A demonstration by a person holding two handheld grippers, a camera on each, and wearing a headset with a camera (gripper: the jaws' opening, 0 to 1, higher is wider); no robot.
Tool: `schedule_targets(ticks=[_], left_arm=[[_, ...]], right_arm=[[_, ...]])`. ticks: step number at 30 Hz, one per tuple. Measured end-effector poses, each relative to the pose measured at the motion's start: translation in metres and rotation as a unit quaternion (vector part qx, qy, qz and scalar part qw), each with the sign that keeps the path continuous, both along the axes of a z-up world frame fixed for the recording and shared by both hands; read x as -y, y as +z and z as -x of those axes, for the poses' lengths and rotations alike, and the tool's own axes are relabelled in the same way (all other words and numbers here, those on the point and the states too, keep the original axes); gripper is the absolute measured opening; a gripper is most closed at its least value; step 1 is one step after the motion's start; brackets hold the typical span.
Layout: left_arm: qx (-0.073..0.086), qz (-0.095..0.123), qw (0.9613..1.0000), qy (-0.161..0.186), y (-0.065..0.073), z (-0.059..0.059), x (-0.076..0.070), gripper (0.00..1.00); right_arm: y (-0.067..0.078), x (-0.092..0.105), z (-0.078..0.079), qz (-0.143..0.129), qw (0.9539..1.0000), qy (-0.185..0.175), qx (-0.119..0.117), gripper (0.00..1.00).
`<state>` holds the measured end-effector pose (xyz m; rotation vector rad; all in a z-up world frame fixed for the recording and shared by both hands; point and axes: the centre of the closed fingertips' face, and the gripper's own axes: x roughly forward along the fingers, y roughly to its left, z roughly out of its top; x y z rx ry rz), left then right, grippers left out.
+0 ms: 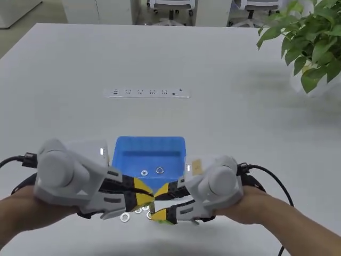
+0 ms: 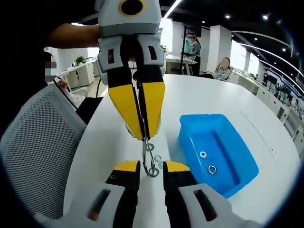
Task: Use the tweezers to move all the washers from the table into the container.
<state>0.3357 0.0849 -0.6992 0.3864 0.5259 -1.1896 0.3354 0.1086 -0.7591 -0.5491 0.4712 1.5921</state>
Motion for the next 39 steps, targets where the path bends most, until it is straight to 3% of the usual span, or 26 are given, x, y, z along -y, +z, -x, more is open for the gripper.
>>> schedule_targets(ticks=[9,35,39], left_arm=[[-0.002,0.002,1.0000,0.000,-0.0005,-0.0012,0.0004,0.05],[-0.007,0.006,1.0000,0.003,-0.0002,0.0020,-0.0005,0.06],[-0.012,0.015,0.9998,0.003,0.0005,0.0057,0.0005,0.13]], right_arm=[[-0.0026,-0.0012,0.0040,0.006,0.9999,0.015,0.006,0.12],[-0.0027,0.0004,0.0057,0.008,0.9996,0.023,0.014,0.08],[-0.0020,0.0003,0.0056,0.011,0.9996,0.022,0.015,0.08]])
